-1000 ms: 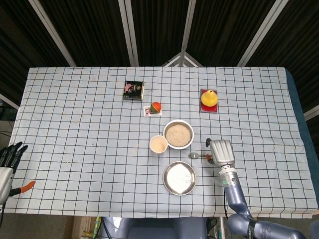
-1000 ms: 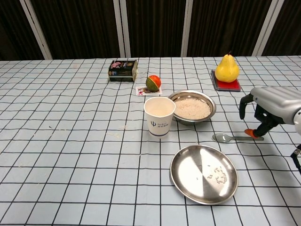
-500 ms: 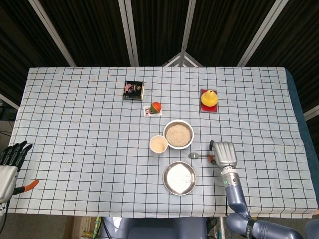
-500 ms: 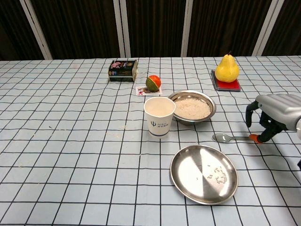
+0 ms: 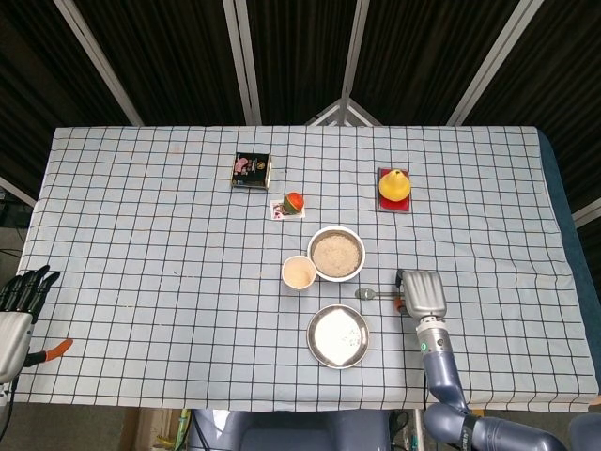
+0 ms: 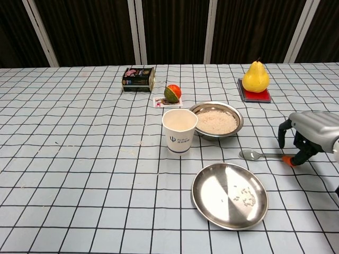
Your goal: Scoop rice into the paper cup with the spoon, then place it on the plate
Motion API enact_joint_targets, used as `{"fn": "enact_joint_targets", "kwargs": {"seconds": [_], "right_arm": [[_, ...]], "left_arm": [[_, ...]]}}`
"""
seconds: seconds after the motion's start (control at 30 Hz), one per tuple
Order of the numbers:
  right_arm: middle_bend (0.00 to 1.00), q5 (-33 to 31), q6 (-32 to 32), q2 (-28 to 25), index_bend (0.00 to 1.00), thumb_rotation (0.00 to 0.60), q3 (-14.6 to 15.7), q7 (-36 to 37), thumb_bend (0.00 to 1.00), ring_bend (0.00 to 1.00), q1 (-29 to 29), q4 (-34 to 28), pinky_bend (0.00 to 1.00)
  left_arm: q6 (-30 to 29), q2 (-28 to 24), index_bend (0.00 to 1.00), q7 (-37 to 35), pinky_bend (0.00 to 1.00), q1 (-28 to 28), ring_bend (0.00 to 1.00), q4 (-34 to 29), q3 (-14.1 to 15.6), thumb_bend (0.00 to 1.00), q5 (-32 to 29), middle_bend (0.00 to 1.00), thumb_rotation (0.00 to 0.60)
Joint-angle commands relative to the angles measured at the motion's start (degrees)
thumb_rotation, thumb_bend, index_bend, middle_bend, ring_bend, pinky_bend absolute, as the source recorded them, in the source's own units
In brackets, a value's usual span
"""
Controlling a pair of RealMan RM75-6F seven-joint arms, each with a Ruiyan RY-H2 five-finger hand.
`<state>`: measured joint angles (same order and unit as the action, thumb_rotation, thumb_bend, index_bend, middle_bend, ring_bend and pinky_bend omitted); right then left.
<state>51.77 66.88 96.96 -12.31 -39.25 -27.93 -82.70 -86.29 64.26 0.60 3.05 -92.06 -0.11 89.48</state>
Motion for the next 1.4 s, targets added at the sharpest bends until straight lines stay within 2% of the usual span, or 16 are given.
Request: {"fn": "enact_joint_targets", "kwargs": {"seconds": [0.03, 0.37, 0.83, 1.17, 1.4], "right_arm": [[0.96, -0.3, -0.1, 0.2, 0.56, 0.600, 0.0, 0.2, 0.37, 1.00, -0.2, 0.4, 1.00], [0.96, -0.7, -0.1, 0.6, 0.61, 0.600, 0.4, 1.0, 0.39, 1.00, -0.5, 1.3, 1.00], [0.96, -0.3, 0.9, 0.8, 0.61, 0.600, 0.8, 1.3, 0.39, 1.00, -0.9, 1.9, 1.00], [0.96, -1.1, 1.1, 0.7, 0.53, 0.600, 0.9, 0.5, 0.39, 1.00, -1.1, 1.8, 1.00], [0.96, -1.6, 1.0, 0.6, 0.50, 0.600, 1.1, 0.1, 0.39, 1.00, -1.3, 1.6, 1.00]], "left_arm": [[0.0, 0.0, 0.00, 0.0, 0.00, 0.0, 0.00, 0.0, 0.0, 0.00, 0.0, 0.00, 0.600], [0.3, -0.1, 0.00, 0.1, 0.00, 0.1, 0.00, -0.2, 0.0, 0.00, -0.4, 0.00, 0.600], [0.3, -0.1, 0.00, 0.0, 0.00, 0.2, 0.00, -0.3, 0.0, 0.00, -0.5, 0.00, 0.600], [0.4, -0.1, 0.00, 0.1, 0.00, 0.2, 0.00, -0.4, 0.0, 0.00, -0.7, 0.00, 0.600], [0.4, -0.1, 0.00, 0.2, 0.00, 0.2, 0.00, -0.5, 0.0, 0.00, -0.9, 0.00, 0.600]]}}
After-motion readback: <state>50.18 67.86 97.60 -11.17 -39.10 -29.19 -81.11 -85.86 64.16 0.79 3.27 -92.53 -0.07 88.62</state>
